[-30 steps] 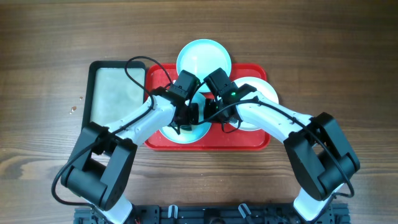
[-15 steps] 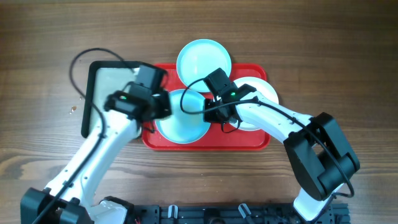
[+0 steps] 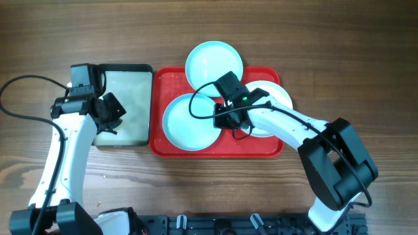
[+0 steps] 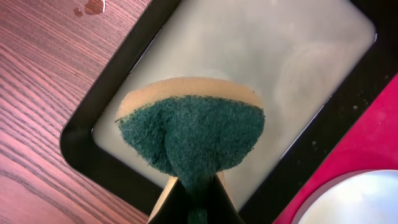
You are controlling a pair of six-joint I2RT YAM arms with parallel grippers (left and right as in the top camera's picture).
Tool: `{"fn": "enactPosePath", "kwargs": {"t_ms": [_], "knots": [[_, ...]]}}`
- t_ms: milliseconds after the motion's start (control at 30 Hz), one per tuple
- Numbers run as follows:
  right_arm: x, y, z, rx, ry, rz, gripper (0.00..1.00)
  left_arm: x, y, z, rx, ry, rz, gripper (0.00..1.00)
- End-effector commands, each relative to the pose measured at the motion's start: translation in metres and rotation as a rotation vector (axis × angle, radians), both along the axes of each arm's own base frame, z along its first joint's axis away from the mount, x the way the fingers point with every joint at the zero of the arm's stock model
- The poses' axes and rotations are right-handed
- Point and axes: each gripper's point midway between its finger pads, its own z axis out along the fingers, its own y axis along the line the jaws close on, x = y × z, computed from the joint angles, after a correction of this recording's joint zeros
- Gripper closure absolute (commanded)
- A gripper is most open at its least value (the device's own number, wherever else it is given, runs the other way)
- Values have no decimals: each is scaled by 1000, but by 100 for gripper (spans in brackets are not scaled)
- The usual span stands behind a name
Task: Clean dirty plates on tray and stack at the side
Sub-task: 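Return the sponge with the left gripper to the water tray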
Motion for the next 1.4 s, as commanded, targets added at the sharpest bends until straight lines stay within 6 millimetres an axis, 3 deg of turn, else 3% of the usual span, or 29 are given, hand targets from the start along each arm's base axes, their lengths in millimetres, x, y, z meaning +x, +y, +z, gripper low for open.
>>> {"fn": "enactPosePath", "kwargs": {"t_ms": [0,233,633,1067,1300,1367], "knots": [[-3,3,-5,4,11,12,96,-4,9,-2,43,-2,31,96],[-2,2,-6,-5,6,9,96,3,15,1,85,-29,9,96],[-3,4,-5,-3,3,16,96,-6,3,-42,34,-28,-38,96],[-2,5,-10,-4,6,14,95,-4,4,-43,35,-40,-37,96],[-2,8,-15,-6,9,20,88,-3,4,-43,37,-48,-37,96],[-2,8,-15,-6,9,20,92,-3,4,-43,37,-48,-37,96]]}}
